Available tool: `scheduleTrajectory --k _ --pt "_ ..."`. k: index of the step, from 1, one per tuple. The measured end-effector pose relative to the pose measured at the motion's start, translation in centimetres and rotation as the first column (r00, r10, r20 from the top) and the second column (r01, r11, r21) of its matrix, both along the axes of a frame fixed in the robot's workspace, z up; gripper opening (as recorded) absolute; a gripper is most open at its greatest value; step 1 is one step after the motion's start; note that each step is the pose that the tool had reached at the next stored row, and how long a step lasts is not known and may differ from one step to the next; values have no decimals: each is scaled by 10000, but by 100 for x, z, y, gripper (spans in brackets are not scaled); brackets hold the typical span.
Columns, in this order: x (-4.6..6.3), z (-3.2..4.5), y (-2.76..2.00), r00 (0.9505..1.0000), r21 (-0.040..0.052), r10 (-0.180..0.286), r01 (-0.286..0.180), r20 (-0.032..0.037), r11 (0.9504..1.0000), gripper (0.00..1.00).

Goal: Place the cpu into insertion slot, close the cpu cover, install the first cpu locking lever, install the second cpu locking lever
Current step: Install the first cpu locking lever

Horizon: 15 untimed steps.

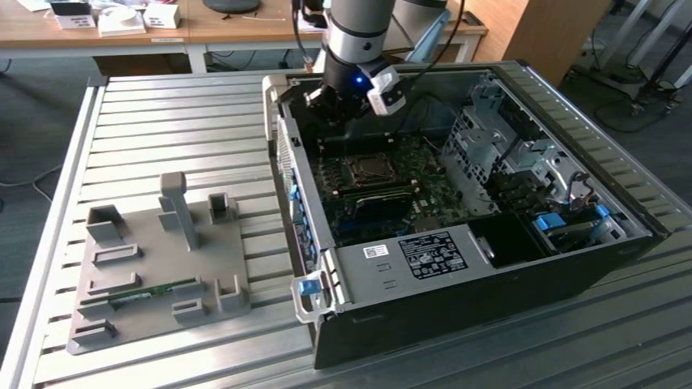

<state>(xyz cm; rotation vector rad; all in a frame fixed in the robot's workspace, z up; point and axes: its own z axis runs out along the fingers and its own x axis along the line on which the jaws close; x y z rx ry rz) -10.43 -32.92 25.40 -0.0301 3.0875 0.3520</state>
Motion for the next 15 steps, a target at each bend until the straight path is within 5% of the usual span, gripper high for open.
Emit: scheduleTrajectory --k 15 --pt "249 -9 0 10000 -1 0 0 0 10000 11"
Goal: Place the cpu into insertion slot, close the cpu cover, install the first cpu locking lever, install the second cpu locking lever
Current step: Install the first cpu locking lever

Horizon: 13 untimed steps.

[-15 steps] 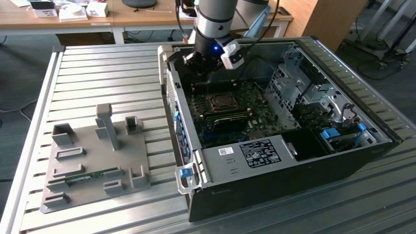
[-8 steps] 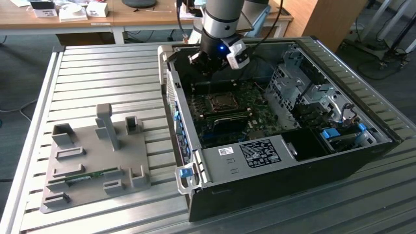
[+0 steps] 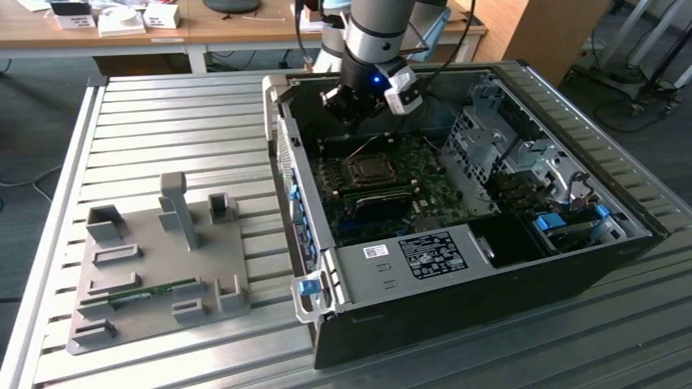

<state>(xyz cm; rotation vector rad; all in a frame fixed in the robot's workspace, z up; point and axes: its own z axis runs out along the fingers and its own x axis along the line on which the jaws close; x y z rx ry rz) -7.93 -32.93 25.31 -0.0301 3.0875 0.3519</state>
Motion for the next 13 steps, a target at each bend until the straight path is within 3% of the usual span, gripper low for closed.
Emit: scheduleTrajectory --k 13 --pt "52 -5 0 10000 0 0 0 0 10000 11"
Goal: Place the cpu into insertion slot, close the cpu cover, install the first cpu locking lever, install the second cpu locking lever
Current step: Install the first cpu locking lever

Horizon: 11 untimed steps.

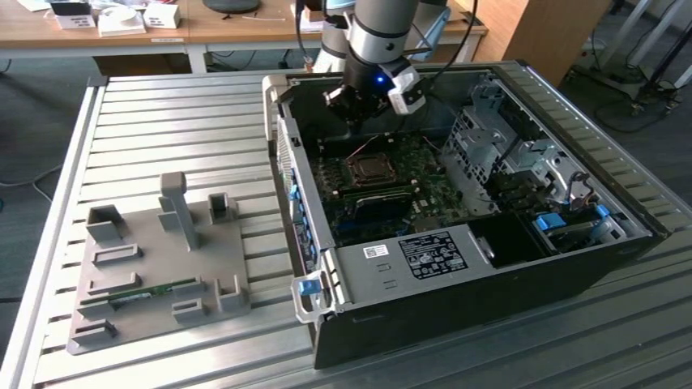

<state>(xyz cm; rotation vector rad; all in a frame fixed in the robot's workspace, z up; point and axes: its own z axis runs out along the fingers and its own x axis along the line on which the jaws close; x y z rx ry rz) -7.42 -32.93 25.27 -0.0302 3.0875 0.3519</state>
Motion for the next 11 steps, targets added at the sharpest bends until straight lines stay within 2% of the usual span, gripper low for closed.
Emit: scheduleTrajectory --k 11 --pt "31 -4 0 10000 1 0 0 0 10000 11"
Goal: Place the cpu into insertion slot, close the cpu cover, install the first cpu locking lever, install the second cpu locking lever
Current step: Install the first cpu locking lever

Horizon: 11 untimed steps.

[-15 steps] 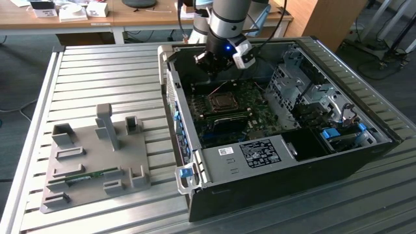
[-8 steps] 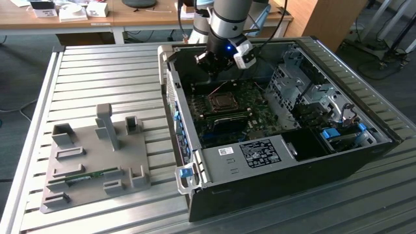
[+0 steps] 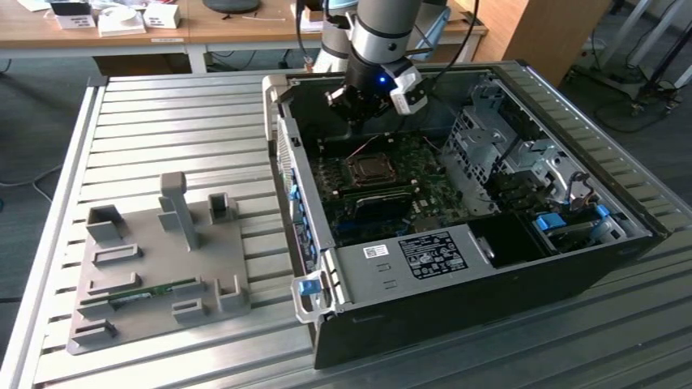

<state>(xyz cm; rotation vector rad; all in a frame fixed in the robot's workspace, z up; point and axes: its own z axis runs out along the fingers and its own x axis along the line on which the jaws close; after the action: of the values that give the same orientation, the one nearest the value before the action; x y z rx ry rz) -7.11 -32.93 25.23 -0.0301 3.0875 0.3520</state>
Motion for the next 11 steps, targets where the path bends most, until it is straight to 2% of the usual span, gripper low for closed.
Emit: scheduleTrajectory --k 11 --pt "39 0 0 10000 -1 0 0 0 10000 11"
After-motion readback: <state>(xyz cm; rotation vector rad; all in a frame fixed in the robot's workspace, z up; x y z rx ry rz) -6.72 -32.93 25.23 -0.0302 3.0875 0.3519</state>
